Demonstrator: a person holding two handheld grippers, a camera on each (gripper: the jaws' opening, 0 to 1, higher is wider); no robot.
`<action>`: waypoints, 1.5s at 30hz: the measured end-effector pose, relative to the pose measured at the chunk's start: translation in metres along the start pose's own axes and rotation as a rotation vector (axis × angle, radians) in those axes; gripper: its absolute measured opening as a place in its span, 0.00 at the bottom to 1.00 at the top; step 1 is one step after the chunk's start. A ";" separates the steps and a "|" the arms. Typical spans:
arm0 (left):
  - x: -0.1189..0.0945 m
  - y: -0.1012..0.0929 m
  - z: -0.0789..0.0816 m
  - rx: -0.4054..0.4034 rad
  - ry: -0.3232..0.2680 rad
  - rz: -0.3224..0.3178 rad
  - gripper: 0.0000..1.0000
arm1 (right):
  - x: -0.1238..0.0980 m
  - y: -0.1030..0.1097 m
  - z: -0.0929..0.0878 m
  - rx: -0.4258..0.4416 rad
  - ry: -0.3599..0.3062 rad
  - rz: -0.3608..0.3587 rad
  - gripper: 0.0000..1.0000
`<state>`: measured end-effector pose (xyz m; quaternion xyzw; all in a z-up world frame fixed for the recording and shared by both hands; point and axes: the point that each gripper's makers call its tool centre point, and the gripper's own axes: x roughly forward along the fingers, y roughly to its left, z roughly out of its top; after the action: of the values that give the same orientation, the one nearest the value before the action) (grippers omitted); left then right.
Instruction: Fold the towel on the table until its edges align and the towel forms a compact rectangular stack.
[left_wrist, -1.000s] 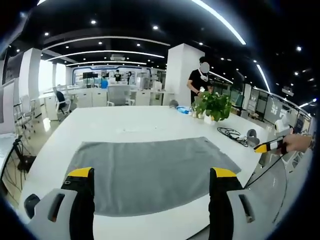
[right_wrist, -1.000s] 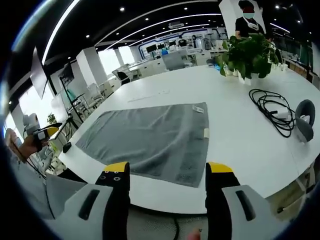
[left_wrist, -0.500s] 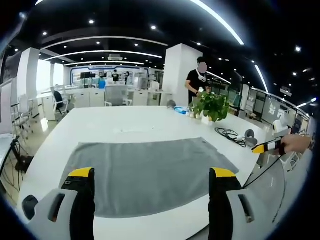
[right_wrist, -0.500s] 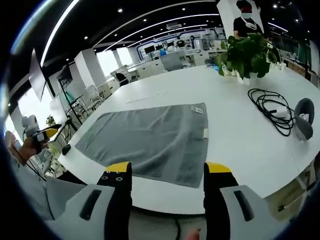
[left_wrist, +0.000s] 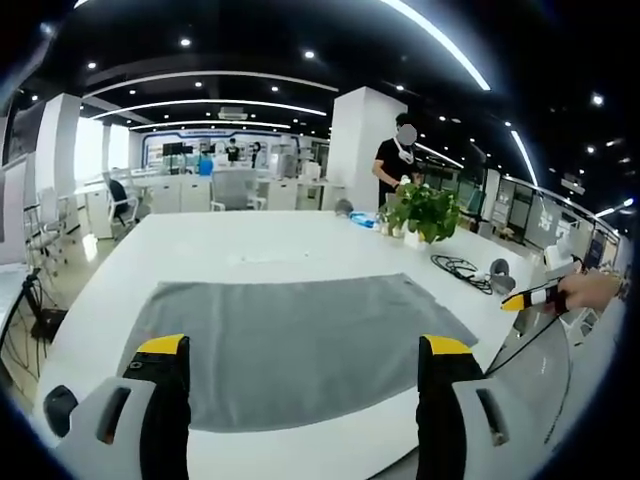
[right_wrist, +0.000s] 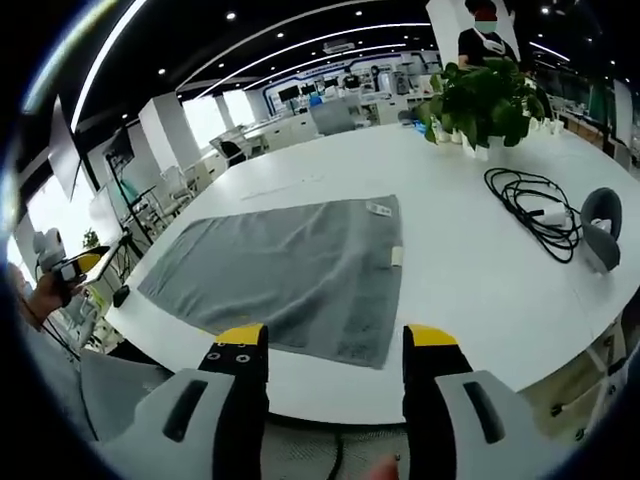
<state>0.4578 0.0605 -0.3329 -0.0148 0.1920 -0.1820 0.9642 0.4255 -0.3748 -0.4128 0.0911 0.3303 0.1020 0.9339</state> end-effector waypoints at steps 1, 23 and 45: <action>0.000 0.000 0.000 0.001 0.001 -0.001 0.97 | 0.002 -0.001 0.000 -0.006 0.000 -0.005 0.53; 0.016 -0.026 0.006 0.041 0.025 -0.095 0.95 | 0.055 -0.025 -0.031 -0.106 0.119 -0.078 0.30; 0.019 -0.039 -0.005 0.118 0.097 -0.138 0.92 | 0.075 -0.035 -0.064 -0.049 0.228 -0.105 0.27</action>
<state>0.4588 0.0171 -0.3402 0.0378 0.2261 -0.2594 0.9382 0.4464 -0.3835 -0.5148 0.0388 0.4362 0.0706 0.8962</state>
